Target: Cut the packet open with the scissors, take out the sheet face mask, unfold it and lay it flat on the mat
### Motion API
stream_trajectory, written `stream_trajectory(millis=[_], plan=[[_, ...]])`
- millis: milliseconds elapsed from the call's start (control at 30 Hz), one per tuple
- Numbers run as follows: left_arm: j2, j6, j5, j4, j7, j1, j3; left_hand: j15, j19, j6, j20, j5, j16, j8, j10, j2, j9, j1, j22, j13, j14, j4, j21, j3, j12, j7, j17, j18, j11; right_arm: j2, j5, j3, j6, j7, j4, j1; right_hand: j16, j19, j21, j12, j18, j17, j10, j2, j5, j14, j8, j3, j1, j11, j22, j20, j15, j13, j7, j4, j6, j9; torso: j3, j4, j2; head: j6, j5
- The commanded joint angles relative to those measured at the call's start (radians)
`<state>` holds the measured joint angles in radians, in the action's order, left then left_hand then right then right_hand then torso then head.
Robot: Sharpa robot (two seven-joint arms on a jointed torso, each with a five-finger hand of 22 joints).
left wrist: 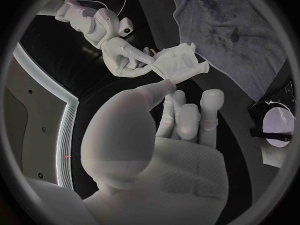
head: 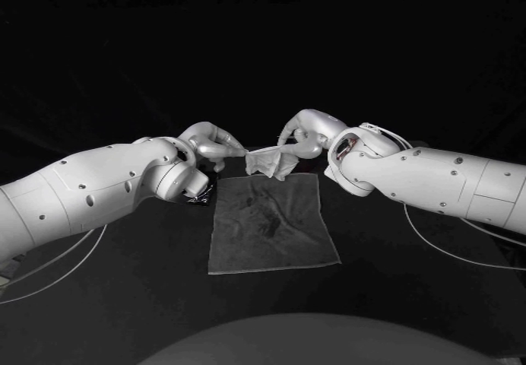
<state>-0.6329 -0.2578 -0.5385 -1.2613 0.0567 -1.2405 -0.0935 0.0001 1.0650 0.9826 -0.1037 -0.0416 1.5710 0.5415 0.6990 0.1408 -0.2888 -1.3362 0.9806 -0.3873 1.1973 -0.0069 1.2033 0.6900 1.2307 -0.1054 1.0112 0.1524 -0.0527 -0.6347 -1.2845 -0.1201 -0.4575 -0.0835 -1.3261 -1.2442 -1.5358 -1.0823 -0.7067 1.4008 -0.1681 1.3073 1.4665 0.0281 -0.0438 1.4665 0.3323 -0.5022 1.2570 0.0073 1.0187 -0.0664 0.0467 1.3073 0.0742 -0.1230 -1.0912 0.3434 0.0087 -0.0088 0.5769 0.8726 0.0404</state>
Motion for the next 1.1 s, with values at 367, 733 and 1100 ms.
stream_trajectory(millis=[367,733,1100], plan=[[0.018,0.111,-0.072,0.005,0.055,0.019,-0.007,0.001,0.003,0.003,0.000,-0.007,0.004,0.002,0.007,-0.004,-0.166,-0.004,-0.003,0.002,0.001,-0.002,0.002,0.010,0.004,-0.001,-0.006,-0.007,0.002,-0.014,-0.069,-0.020,0.040,-0.015,-0.035,0.055,-0.003,0.001,0.007,-0.003,-0.010,0.147,0.032,-0.003,-0.005,0.054,0.005,-0.005,0.001,-0.006,-0.001,0.001,0.004,0.126,0.001,-0.001,-0.007,0.032,0.0014,0.0001,-0.001,0.000,0.004],[-0.026,0.185,-0.150,-0.058,0.118,0.040,-0.030,0.001,0.002,0.003,0.000,-0.007,0.004,0.001,0.006,-0.004,-0.167,-0.003,-0.005,0.002,0.000,-0.002,0.001,0.011,0.004,-0.002,-0.008,-0.007,0.002,-0.068,-0.112,-0.027,0.034,-0.050,-0.132,0.144,-0.003,0.004,0.012,-0.003,-0.011,0.144,0.032,-0.002,-0.005,0.053,0.006,-0.005,0.001,-0.006,-0.005,0.001,0.004,0.126,0.001,-0.001,-0.006,0.032,-0.0009,-0.0014,0.000,0.000,0.006],[-0.107,0.238,-0.230,-0.154,0.181,0.058,-0.034,0.001,0.003,0.003,0.000,-0.007,0.004,0.001,0.006,-0.003,-0.168,-0.003,-0.003,0.002,0.000,-0.003,0.002,0.011,0.004,-0.002,-0.008,-0.007,0.002,-0.103,-0.117,-0.029,0.037,-0.061,-0.215,0.216,-0.002,0.006,0.016,-0.005,-0.012,0.143,0.031,-0.001,-0.004,0.052,0.007,-0.006,0.000,-0.006,-0.007,0.001,0.004,0.125,0.001,-0.002,-0.006,0.033,-0.0003,0.0002,-0.002,0.000,0.007]])
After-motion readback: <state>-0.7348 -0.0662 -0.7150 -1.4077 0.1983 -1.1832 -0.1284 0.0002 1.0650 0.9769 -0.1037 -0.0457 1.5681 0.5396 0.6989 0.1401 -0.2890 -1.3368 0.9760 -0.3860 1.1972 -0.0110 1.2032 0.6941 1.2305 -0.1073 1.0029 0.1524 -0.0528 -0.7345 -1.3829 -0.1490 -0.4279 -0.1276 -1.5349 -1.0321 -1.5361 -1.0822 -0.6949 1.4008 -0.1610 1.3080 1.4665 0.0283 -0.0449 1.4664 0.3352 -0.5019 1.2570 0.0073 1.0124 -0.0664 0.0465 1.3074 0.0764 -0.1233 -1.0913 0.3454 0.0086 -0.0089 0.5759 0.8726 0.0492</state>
